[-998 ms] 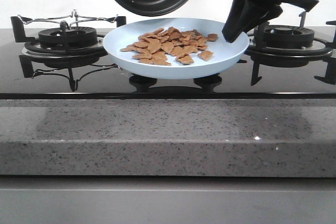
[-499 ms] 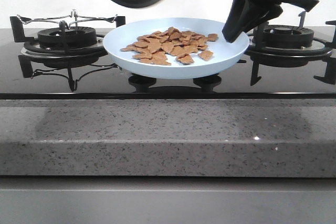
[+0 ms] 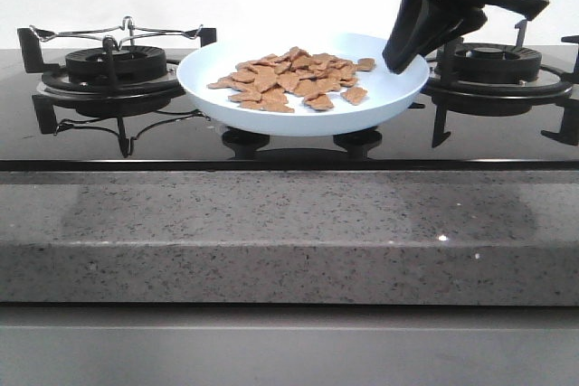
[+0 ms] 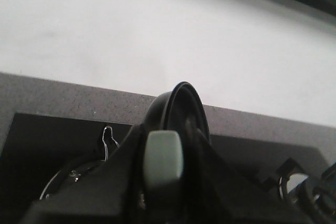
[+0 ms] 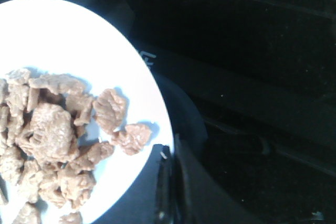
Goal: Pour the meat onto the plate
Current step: 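Return the emptied pan to its burner with the left gripper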
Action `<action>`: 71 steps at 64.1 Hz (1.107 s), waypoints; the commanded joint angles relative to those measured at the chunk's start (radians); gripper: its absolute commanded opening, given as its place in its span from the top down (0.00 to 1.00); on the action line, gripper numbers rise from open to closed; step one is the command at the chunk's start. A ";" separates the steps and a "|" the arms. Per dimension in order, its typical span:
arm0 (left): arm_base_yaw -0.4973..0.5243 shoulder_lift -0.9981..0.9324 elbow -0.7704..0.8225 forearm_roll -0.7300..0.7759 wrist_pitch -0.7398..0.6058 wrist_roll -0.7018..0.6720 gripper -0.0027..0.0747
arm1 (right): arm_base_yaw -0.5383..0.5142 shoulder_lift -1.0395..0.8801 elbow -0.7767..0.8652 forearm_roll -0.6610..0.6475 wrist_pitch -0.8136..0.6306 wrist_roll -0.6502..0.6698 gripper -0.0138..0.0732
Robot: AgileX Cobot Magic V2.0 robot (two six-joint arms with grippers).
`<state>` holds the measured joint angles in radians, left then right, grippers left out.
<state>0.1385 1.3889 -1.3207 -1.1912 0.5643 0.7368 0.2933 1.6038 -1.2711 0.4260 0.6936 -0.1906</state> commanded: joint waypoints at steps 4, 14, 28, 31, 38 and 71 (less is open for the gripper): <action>0.105 0.053 -0.038 -0.280 0.092 -0.011 0.99 | -0.002 -0.049 -0.026 0.023 -0.042 -0.011 0.98; 0.172 0.167 -0.038 -0.459 0.261 -0.011 0.99 | -0.002 -0.049 -0.026 0.023 -0.042 -0.011 0.98; 0.185 0.302 -0.038 -0.539 0.338 -0.011 0.99 | -0.002 -0.049 -0.026 0.023 -0.042 -0.011 0.98; 0.185 0.325 -0.038 -0.541 0.338 -0.011 0.99 | -0.002 -0.049 -0.026 0.023 -0.042 -0.011 0.98; 0.185 0.361 -0.038 -0.541 0.327 -0.011 0.99 | -0.002 -0.049 -0.026 0.023 -0.042 -0.011 0.98; 0.185 0.424 -0.038 -0.452 0.363 0.000 0.35 | -0.002 -0.049 -0.026 0.023 -0.042 -0.011 0.98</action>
<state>0.3230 1.8604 -1.3271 -1.6140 0.8866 0.7310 0.2933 1.6038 -1.2711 0.4260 0.6936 -0.1906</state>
